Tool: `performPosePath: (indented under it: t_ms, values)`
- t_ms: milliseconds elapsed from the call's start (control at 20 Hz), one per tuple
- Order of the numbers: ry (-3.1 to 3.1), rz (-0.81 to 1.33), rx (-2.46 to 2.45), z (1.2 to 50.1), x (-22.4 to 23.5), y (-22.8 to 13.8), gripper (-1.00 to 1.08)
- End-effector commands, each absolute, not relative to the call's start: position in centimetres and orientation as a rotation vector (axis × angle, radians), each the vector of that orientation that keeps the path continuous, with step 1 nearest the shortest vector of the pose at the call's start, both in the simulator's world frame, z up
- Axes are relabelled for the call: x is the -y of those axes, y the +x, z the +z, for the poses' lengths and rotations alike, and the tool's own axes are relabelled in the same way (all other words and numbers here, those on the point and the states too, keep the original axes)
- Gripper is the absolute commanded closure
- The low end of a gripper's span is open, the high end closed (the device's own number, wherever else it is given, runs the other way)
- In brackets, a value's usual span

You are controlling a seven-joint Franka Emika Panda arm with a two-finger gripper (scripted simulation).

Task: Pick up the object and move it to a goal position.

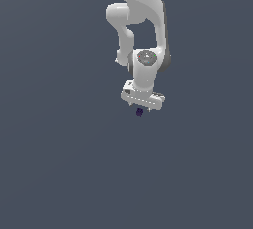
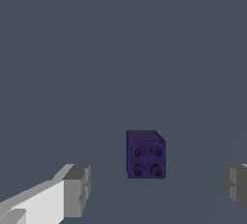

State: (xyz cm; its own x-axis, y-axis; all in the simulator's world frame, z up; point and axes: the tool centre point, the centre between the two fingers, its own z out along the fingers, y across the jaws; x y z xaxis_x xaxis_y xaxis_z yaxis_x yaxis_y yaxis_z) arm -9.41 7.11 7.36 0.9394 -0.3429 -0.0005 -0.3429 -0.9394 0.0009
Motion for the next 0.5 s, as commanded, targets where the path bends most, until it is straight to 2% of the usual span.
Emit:
performPosePath:
  t_ms: [0,450]
  values:
    - [3.091,0.0,0.56,7.2,-7.3,-9.6,-0.92]
    - [3.092,-0.001,0.557,5.8,-7.2,-9.6,-0.92]
